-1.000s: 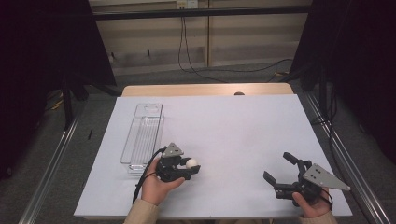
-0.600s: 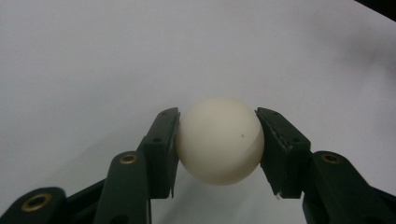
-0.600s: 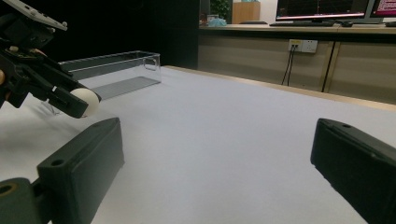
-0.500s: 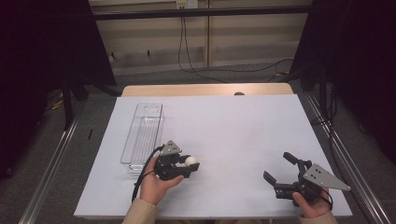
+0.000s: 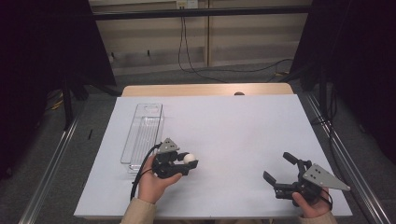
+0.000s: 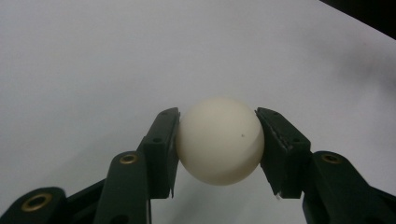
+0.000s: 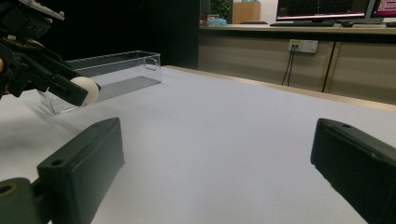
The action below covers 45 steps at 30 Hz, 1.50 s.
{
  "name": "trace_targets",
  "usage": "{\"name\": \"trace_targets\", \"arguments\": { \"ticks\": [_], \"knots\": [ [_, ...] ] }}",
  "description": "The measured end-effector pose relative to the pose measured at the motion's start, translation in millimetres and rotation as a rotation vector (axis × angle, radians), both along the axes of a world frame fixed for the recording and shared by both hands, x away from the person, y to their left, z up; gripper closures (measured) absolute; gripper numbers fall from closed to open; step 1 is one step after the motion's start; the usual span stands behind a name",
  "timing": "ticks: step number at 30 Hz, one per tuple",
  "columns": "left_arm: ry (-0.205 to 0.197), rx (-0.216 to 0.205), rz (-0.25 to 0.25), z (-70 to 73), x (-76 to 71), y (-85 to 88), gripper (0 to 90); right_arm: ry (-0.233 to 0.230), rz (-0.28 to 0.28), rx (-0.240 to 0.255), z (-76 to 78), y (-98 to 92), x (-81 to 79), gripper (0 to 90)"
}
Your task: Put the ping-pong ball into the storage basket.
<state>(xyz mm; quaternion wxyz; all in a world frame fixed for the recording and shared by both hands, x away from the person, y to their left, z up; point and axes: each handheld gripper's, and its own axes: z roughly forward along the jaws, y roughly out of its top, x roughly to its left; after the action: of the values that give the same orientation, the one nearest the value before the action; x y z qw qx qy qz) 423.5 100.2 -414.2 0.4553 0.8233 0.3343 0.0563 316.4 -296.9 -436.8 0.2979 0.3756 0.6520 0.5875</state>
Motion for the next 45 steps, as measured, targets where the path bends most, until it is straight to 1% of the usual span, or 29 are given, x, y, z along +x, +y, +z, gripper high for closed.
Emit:
{"name": "trace_targets", "arguments": {
  "ticks": [1,2,4,5,6,9,11,13,14,19,23,25,26,30,31,32,36,38,40,45],
  "knots": [
    [-0.005,0.005,-0.002,0.6,0.2,0.2,51.4,-0.002,0.006,-0.009,-0.2,-0.5,0.0,2.1],
    [-0.006,0.005,0.003,1.1,0.0,0.3,51.4,-0.003,0.004,-0.007,-0.2,-0.3,0.1,2.1],
    [-0.005,-0.008,0.007,1.8,-0.2,-0.1,51.4,-0.002,0.007,-0.009,-0.1,-0.6,0.1,2.1],
    [-0.009,-0.004,0.005,2.4,0.1,0.3,51.4,-0.004,0.001,-0.003,-0.1,-0.1,0.2,2.1],
    [-0.011,-0.005,0.006,2.8,0.2,0.4,51.4,-0.002,0.008,-0.01,-0.1,-0.6,0.1,2.1],
    [-0.011,-0.009,0.006,4.3,0.2,0.4,51.4,-0.003,0.01,-0.007,-0.3,-0.2,0.3,2.1],
    [-0.009,-0.017,0.002,4.8,0.6,0.2,51.5,-0.006,0.009,-0.004,-0.2,0.3,0.3,2.1],
    [-0.013,-0.012,0.0,5.7,1.0,0.7,51.5,-0.006,0.01,-0.005,-0.1,0.2,0.3,2.1],
    [-0.012,-0.016,0.004,6.0,1.1,0.9,51.4,-0.006,0.008,-0.004,-0.1,0.2,0.3,2.1],
    [-0.016,-0.014,0.015,7.0,1.7,1.6,51.4,-0.005,0.01,-0.004,-0.1,0.3,0.3,2.1],
    [-0.014,-0.018,0.005,8.6,2.1,2.1,51.4,-0.005,0.011,-0.007,-0.4,0.4,0.6,2.1],
    [-0.017,-0.027,0.005,9.1,2.2,1.6,51.4,-0.006,0.013,-0.006,-0.5,0.5,0.7,2.1],
    [-0.022,-0.02,0.01,9.5,1.9,1.1,51.4,-0.007,0.013,-0.006,-0.5,0.6,0.9,2.1],
    [-0.013,-0.033,0.01,10.2,2.6,0.4,51.4,-0.005,0.014,-0.006,-0.4,0.8,0.8,2.1],
    [-0.021,-0.028,0.006,10.5,3.1,0.3,51.4,-0.004,0.015,-0.005,-0.3,0.9,0.7,2.1],
    [-0.02,-0.037,0.012,10.7,3.0,-0.2,51.4,-0.01,0.012,-0.009,-0.3,0.7,0.9,2.1],
    [-0.027,-0.031,0.011,12.5,3.6,1.0,51.4,-0.007,0.012,-0.005,-0.3,0.3,0.6,2.1],
    [-0.026,-0.034,0.017,13.0,3.4,1.2,51.4,-0.006,0.013,-0.006,-0.3,0.2,0.7,2.1],
    [-0.023,-0.038,0.009,13.1,3.7,1.7,51.4,-0.007,0.014,-0.004,-0.5,0.7,1.0,2.1],
    [-0.027,-0.041,0.022,15.5,4.4,2.8,51.4,-0.008,0.014,-0.005,-0.3,0.7,0.9,2.1]
  ]
}}
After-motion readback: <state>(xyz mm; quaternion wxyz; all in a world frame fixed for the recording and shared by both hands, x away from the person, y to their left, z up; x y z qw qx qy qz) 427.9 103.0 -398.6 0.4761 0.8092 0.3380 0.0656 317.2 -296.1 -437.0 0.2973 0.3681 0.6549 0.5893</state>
